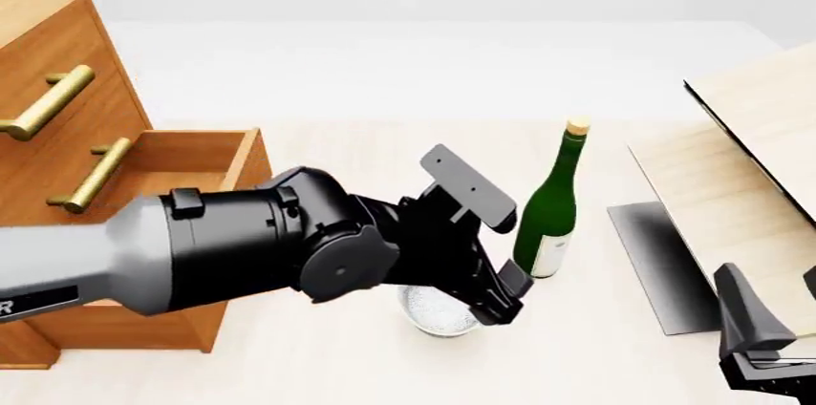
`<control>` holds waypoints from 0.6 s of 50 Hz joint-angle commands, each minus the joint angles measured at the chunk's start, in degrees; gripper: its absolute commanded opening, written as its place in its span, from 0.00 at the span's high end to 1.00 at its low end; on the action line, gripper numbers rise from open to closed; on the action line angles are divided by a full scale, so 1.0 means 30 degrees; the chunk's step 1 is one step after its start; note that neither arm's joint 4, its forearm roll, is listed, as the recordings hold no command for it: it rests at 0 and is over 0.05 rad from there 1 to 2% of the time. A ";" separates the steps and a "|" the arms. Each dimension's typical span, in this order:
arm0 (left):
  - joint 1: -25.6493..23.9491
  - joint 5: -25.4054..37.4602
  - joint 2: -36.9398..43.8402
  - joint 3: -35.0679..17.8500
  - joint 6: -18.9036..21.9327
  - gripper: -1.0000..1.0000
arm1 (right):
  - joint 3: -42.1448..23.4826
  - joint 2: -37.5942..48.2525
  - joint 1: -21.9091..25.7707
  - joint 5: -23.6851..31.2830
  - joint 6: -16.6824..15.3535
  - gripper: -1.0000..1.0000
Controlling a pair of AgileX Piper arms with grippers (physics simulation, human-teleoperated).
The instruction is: Put the bowl in the bottom drawer of the cabinet.
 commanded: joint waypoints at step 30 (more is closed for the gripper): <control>0.1021 -0.0264 0.3287 -0.0849 0.0099 0.00 | 0.0000 0.0006 -0.0006 -0.0003 -0.0002 0.00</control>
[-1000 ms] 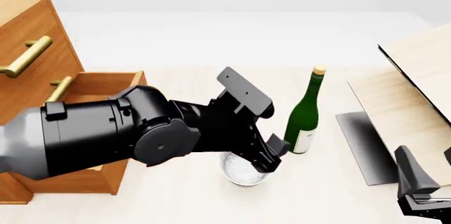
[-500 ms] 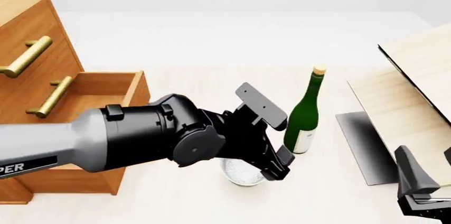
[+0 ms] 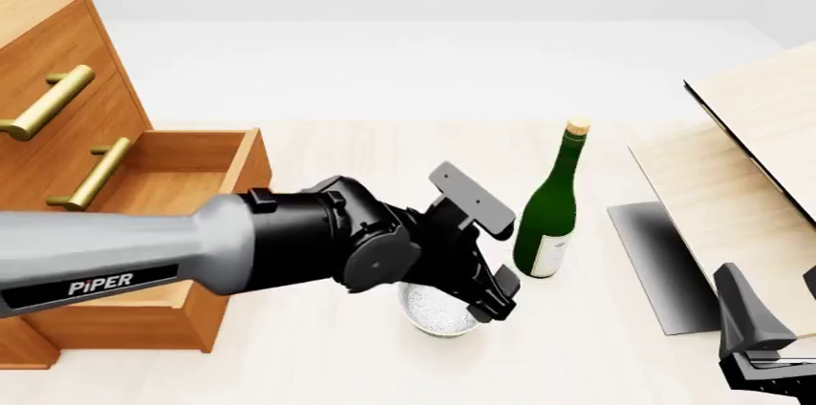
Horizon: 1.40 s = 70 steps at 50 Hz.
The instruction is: Put the bowl in the bottom drawer of the cabinet.
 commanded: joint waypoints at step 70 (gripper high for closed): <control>-0.0814 -0.1935 0.3695 0.0156 -0.3043 0.00 | 0.0000 -0.0001 0.0003 0.0000 0.0002 0.00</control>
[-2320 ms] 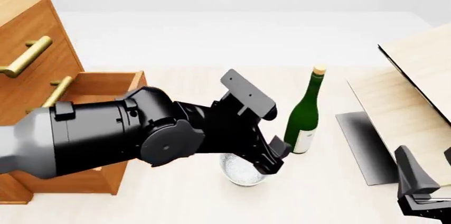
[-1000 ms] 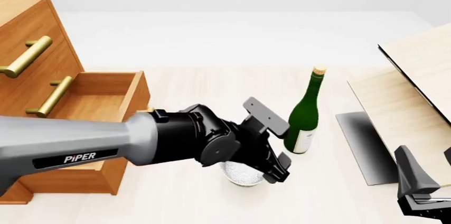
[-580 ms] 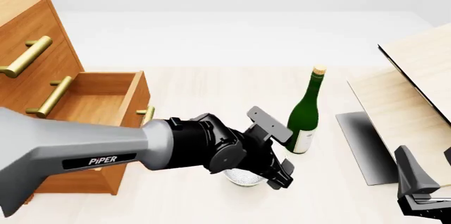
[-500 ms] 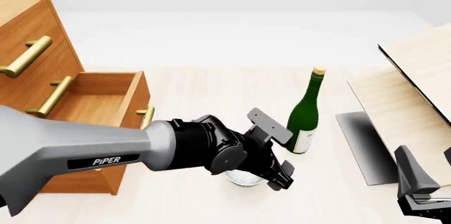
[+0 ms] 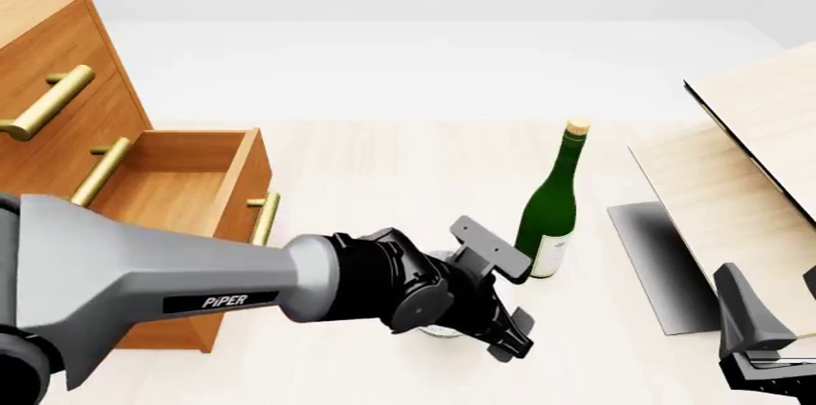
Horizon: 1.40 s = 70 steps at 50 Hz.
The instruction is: Put the bowl in the bottom drawer of the cabinet.
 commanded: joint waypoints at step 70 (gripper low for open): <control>0.0106 -0.1497 0.0874 0.1010 -0.2004 0.00 | 0.0000 -0.0004 -0.0001 0.0002 0.0000 0.00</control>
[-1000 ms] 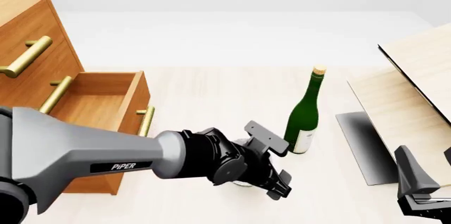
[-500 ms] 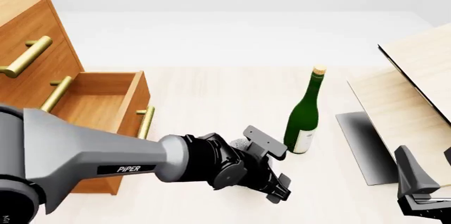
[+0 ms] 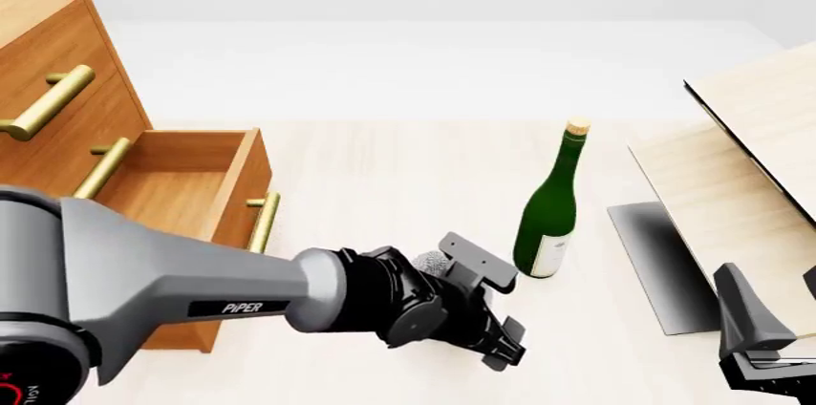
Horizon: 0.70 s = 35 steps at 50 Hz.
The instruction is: Put the bowl in the bottom drawer of the cabinet.
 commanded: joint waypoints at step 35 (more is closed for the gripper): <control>0.0865 -0.0344 -0.2215 0.0623 0.0094 1.00 | 0.0000 0.0000 0.0000 0.0001 -0.0003 0.00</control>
